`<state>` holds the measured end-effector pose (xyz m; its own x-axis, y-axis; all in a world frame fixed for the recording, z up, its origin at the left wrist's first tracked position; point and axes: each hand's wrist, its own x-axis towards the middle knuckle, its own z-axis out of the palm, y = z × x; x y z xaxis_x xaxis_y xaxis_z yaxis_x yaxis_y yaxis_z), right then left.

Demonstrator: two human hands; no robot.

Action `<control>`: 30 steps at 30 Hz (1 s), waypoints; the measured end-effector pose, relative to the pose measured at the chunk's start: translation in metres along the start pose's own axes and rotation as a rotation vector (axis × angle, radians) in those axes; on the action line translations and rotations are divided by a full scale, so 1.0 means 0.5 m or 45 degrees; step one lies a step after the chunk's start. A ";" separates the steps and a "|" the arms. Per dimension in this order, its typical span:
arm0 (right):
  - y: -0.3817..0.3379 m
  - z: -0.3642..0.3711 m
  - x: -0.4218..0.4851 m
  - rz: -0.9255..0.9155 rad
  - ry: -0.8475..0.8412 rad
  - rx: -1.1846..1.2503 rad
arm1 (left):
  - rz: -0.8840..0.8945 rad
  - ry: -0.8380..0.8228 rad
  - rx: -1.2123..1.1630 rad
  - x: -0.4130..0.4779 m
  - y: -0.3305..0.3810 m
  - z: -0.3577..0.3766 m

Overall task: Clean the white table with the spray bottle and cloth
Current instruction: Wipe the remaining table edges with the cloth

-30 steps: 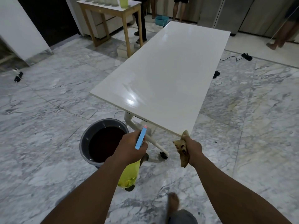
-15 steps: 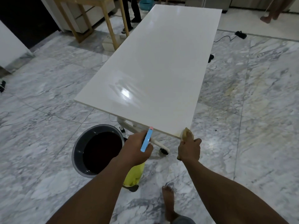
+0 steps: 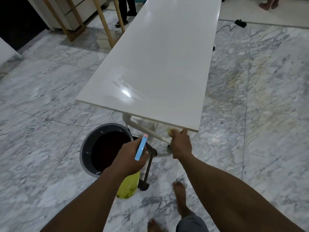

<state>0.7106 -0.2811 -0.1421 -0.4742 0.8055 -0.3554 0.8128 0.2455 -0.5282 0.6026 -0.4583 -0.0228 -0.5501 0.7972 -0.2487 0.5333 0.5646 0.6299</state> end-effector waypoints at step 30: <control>0.208 -0.109 0.005 -0.321 0.482 -0.713 | 0.026 -0.069 0.036 0.010 0.004 0.012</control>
<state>0.8124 -0.2241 -0.1561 -0.6033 0.7944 0.0703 0.7934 0.6068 -0.0485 0.6048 -0.4518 -0.0271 -0.5038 0.8185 -0.2761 0.5626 0.5534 0.6142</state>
